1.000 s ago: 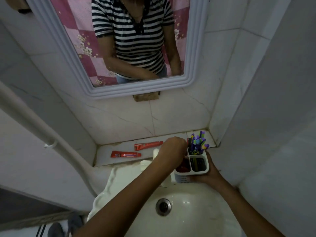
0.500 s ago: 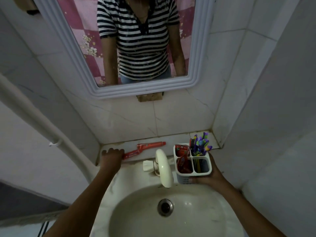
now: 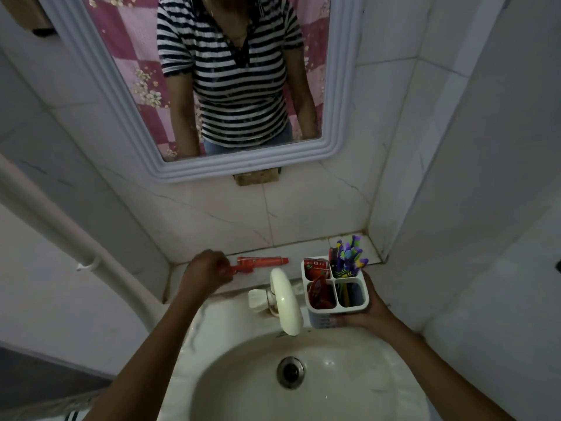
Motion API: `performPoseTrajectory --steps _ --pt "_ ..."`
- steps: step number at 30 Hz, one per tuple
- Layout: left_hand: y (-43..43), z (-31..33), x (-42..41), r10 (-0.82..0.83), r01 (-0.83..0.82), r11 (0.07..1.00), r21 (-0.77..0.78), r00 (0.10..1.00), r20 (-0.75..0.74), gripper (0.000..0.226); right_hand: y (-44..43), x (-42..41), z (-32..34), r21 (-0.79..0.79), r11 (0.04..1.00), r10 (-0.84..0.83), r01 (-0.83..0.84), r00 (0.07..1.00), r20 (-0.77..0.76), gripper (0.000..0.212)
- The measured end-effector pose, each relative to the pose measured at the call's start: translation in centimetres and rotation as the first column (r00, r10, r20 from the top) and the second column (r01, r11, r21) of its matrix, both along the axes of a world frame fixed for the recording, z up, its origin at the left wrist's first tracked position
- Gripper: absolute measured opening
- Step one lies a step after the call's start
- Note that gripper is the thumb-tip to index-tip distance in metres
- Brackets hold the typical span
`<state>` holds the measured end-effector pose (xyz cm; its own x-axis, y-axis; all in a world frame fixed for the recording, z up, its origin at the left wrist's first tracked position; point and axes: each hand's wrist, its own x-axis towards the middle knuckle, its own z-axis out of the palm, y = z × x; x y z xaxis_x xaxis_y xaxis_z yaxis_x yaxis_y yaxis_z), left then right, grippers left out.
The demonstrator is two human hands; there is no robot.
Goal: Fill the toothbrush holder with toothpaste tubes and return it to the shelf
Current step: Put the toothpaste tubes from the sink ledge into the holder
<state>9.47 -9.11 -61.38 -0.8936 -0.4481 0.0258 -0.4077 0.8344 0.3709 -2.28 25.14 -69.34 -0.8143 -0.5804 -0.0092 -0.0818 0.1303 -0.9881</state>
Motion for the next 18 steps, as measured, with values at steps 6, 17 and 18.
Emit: performPoseTrajectory --steps 6,17,18 --pt "6.5 10.8 -2.6 -0.193 0.236 0.968 0.080 0.914 -0.357 0.021 0.1 0.4 0.3 0.037 0.999 -0.006 0.007 0.999 -0.035 0.116" --pt "16.6 7.6 -7.3 -0.638 0.636 0.769 0.067 0.770 0.007 0.039 -0.1 0.5 1.3 -0.009 1.000 -0.003 0.004 0.997 0.082 0.106" --pt "16.2 7.1 -7.4 -0.623 0.622 0.779 0.080 0.782 -0.014 0.043 -0.1 0.5 1.2 -0.011 1.000 -0.006 0.007 0.998 0.061 0.105"
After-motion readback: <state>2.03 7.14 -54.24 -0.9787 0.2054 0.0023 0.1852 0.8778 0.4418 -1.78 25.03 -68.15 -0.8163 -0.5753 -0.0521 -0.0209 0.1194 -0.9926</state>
